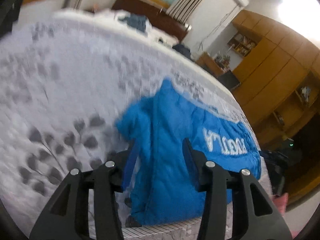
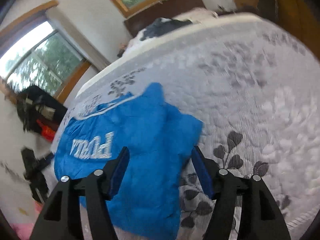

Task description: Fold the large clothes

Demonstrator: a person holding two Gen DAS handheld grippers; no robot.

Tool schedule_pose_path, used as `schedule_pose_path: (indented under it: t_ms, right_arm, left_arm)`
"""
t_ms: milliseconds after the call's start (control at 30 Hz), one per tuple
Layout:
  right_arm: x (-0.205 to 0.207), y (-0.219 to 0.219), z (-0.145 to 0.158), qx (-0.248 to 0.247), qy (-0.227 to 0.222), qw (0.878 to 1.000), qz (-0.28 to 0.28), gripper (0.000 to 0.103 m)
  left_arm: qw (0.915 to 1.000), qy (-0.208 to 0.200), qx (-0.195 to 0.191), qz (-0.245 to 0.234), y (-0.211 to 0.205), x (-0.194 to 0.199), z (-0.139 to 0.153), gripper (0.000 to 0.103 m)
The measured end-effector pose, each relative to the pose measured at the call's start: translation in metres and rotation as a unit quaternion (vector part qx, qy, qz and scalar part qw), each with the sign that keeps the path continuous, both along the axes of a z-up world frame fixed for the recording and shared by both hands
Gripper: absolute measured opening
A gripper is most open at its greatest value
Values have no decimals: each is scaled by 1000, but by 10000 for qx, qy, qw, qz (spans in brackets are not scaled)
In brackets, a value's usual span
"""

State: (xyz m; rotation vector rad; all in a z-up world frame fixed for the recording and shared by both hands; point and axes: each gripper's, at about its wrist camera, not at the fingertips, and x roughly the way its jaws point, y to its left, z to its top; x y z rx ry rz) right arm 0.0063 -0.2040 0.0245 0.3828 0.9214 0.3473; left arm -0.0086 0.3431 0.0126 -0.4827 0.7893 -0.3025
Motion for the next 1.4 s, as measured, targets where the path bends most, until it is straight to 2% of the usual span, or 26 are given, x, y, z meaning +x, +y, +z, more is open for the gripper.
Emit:
schedule_pose_path:
  t_ms: [67, 200, 300, 400, 467, 567, 767, 900, 1000, 1100, 1267, 1400]
  right_arm:
    - [-5, 23, 14, -35, -143, 9992, 371, 65]
    - [3, 66, 22, -197, -160, 9953, 937, 65]
    - [14, 90, 21, -494, -157, 9930, 1063, 65]
    - [27, 99, 9, -627, -12, 9921, 1089, 65]
    - [37, 99, -1, -811, 138, 9918, 981, 65]
    - [47, 92, -19, -750, 366, 9924, 903, 64]
    - [59, 90, -36, -704, 455, 9926, 874, 64]
    - [58, 91, -37, -728, 437, 9929, 831, 64]
    - [55, 90, -34, -717, 405, 9934, 794, 64]
    - [47, 89, -22, -674, 381, 9941, 755, 64]
    - [21, 70, 7, -521, 180, 9967, 595, 71]
    - [6, 45, 14, -450, 272, 9980, 341, 74]
  left_arm:
    - [9998, -180, 0, -85, -8, -2, 17, 44]
    - [9973, -293, 135, -654, -55, 12, 35, 45]
    - [9947, -232, 453, -891, -87, 31, 29, 46]
    - [9934, -79, 668, -932, -100, 50, 12, 46]
    - [9934, 89, 765, -845, -100, 63, -2, 46]
    - [9932, 306, 797, -789, -94, 78, -21, 45]
    - [9935, 368, 664, -848, -83, 92, -37, 44]
    - [9931, 278, 760, -844, -85, 91, -41, 44]
    - [9933, 262, 789, -808, -87, 90, -38, 43]
    - [9924, 191, 991, -704, -91, 78, -28, 44]
    - [9930, 47, 1050, -547, -96, 57, -8, 52]
    - [9935, 41, 1026, -491, -106, 43, 7, 63]
